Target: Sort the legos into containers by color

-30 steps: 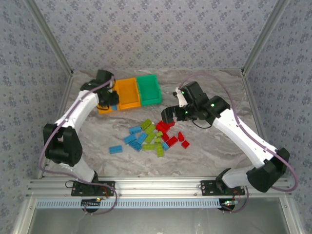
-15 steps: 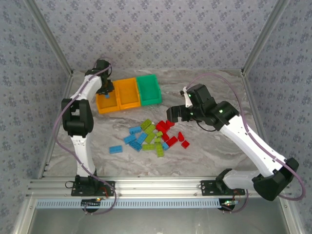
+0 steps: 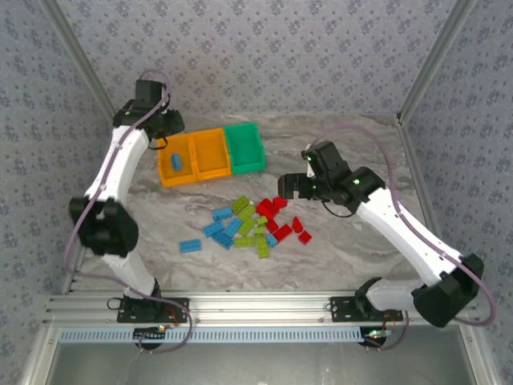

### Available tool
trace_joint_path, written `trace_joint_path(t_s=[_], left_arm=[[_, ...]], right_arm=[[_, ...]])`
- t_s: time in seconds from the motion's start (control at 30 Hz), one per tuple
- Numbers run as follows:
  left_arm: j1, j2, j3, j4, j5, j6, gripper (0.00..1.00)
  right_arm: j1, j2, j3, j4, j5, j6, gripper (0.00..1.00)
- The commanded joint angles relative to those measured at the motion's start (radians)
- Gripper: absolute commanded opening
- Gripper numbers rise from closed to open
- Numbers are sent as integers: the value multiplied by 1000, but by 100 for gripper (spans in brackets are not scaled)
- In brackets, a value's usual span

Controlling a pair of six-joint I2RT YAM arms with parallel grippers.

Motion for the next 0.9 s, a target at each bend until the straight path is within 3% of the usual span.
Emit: trace_joint_path(t_s=[0.0, 0.17, 0.3, 0.43, 0.7, 0.87], left_arm=[[-80, -173, -88, -4, 149, 92, 44], [-217, -380, -303, -14, 233, 233, 49], [-291, -535, -486, 20, 370, 373, 58], [-306, -630, -578, 35, 357, 380, 68], [-306, -661, -630, 46, 322, 372, 79], [-306, -656, -660, 57, 327, 384, 82]], right_arm=[[-19, 106, 7, 33, 33, 77, 100], [-30, 296, 37, 100, 28, 136, 98], [-51, 447, 65, 157, -43, 255, 95], [-49, 572, 114, 100, -8, 435, 95], [-44, 697, 203, -39, -20, 566, 91], [-62, 797, 257, -78, -107, 572, 65]])
